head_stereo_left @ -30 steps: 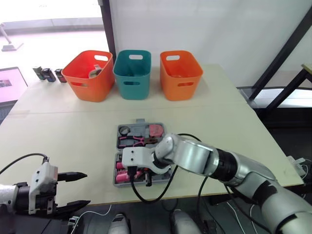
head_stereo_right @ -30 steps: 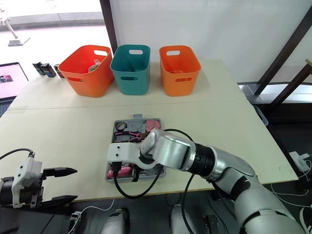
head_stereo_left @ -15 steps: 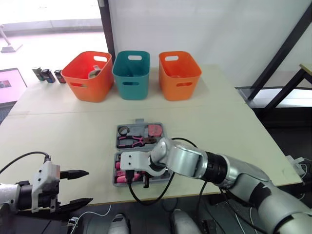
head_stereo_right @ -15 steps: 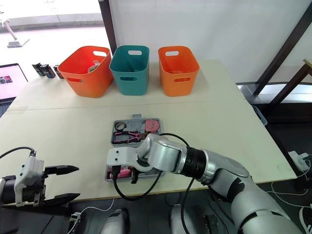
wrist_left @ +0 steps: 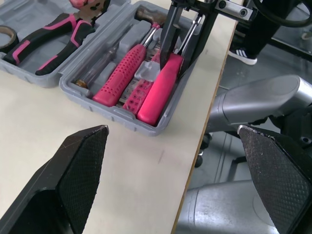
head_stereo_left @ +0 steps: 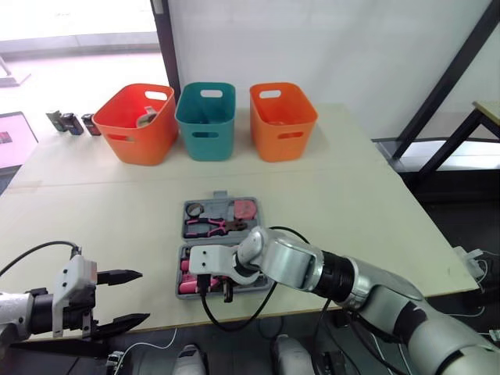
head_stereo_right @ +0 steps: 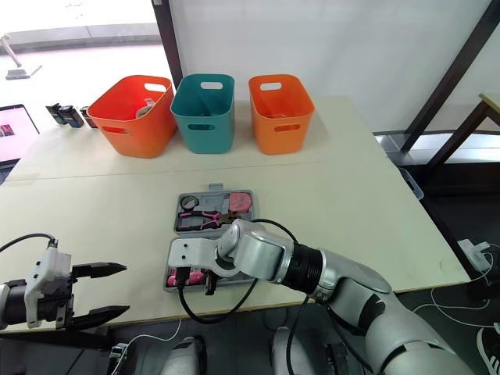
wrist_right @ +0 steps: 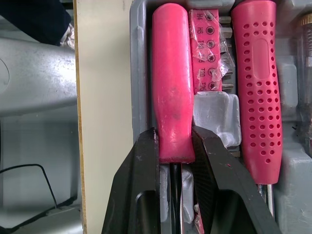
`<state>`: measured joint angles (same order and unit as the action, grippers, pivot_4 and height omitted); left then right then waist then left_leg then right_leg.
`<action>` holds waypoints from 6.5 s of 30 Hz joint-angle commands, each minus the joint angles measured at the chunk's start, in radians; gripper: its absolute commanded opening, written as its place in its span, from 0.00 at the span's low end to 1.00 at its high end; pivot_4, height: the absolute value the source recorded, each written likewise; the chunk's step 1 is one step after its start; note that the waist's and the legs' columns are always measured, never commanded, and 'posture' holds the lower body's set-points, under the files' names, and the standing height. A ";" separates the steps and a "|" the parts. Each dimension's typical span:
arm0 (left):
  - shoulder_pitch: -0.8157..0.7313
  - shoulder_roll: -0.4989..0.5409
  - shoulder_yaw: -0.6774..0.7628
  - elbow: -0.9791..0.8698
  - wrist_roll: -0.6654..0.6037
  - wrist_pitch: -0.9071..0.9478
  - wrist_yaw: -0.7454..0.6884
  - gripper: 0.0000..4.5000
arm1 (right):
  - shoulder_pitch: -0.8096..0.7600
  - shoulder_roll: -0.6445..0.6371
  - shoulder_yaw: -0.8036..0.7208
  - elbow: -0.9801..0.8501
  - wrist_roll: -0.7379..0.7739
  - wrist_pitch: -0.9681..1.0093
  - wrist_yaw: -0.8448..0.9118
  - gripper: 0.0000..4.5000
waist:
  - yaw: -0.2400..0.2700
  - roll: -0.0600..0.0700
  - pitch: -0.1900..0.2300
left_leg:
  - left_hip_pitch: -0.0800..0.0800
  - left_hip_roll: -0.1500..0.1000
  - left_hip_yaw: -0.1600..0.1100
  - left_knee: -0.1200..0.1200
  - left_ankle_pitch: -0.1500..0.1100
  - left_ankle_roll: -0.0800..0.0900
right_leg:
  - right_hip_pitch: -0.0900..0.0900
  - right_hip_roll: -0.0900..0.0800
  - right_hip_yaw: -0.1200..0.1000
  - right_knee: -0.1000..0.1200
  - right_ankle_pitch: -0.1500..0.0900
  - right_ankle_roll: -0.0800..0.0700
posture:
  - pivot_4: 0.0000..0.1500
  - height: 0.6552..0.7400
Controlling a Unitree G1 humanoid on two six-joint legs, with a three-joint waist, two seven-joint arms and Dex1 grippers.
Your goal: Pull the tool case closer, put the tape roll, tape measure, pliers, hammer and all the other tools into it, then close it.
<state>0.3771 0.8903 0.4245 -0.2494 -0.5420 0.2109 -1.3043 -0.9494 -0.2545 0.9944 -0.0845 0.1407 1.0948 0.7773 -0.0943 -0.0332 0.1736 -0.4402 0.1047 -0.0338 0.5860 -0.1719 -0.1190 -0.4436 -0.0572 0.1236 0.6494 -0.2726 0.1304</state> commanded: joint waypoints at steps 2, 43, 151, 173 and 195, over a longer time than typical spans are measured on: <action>-0.008 -0.003 0.002 -0.028 -0.009 0.003 0.008 1.00 | 0.024 0.007 0.001 0.015 -0.026 -0.021 0.005 0.40 | -0.004 0.000 0.000 | 0.000 0.000 0.000 0.000 0.000 0.000 | 0.000 0.000 0.000 0.000 0.000 0.000 | 1.00 1.00; -0.049 0.003 -0.020 -0.016 -0.002 0.019 0.013 1.00 | 0.352 -0.053 -0.197 0.056 -0.090 -0.231 0.002 0.01 | 0.000 -0.001 0.000 | 0.000 0.000 0.000 0.003 0.000 0.000 | 0.002 0.000 0.000 -0.001 -0.001 0.001 | 1.00 1.00; -0.440 -0.177 -0.303 0.291 0.336 0.017 0.378 0.01 | 0.446 -0.221 -0.523 -0.069 -0.227 -0.141 -0.031 0.00 | 0.026 -0.004 -0.003 | 0.017 -0.001 -0.002 -0.006 0.000 -0.001 | 0.015 0.001 0.001 -0.002 -0.002 0.003 | 1.00 1.00; -0.324 -0.230 -0.403 0.290 0.178 -0.148 0.056 0.00 | 0.443 -0.041 -0.916 -0.158 0.127 0.135 -0.157 0.31 | 0.024 -0.004 -0.002 | 0.014 -0.001 -0.002 -0.006 0.000 -0.001 | 0.013 0.000 0.001 -0.005 -0.002 0.002 | 1.00 1.00; -0.358 -0.182 -0.522 0.526 0.367 -0.407 0.075 0.00 | 0.120 0.090 -1.140 0.599 0.261 0.118 -0.202 0.99 | 0.020 0.001 -0.003 | 0.015 -0.001 -0.001 -0.007 0.000 -0.001 | 0.013 0.001 0.001 -0.003 -0.002 0.003 | 1.00 1.00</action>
<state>-0.0081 0.6842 -0.0698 0.2210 -0.2400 -0.2108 -1.2347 -0.7999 -0.1703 -0.1471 0.4677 0.3840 1.2483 0.5463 -0.0740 -0.0325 0.1707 -0.4249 0.1035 -0.0353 0.5784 -0.1717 -0.1196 -0.4306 -0.0564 0.1250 0.6462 -0.2747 0.1332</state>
